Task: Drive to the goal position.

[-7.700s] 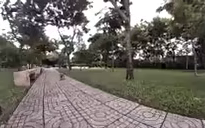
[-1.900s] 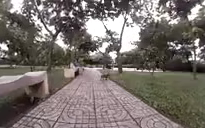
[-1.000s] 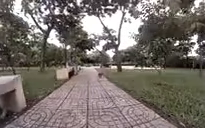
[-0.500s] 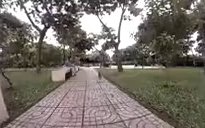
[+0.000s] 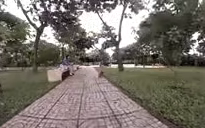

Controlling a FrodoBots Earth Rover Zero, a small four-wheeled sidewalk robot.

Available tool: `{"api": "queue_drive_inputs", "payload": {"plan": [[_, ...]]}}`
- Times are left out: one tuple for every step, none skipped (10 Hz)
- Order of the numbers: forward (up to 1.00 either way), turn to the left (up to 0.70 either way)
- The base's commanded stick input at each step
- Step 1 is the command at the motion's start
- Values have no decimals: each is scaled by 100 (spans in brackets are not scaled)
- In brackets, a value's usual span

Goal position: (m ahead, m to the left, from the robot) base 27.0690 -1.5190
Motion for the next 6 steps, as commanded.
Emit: {"api": "queue_drive_inputs", "payload": {"plan": [[70, 0], [70, 0], [70, 0], [70, 23], [70, 0], [70, 0]]}}
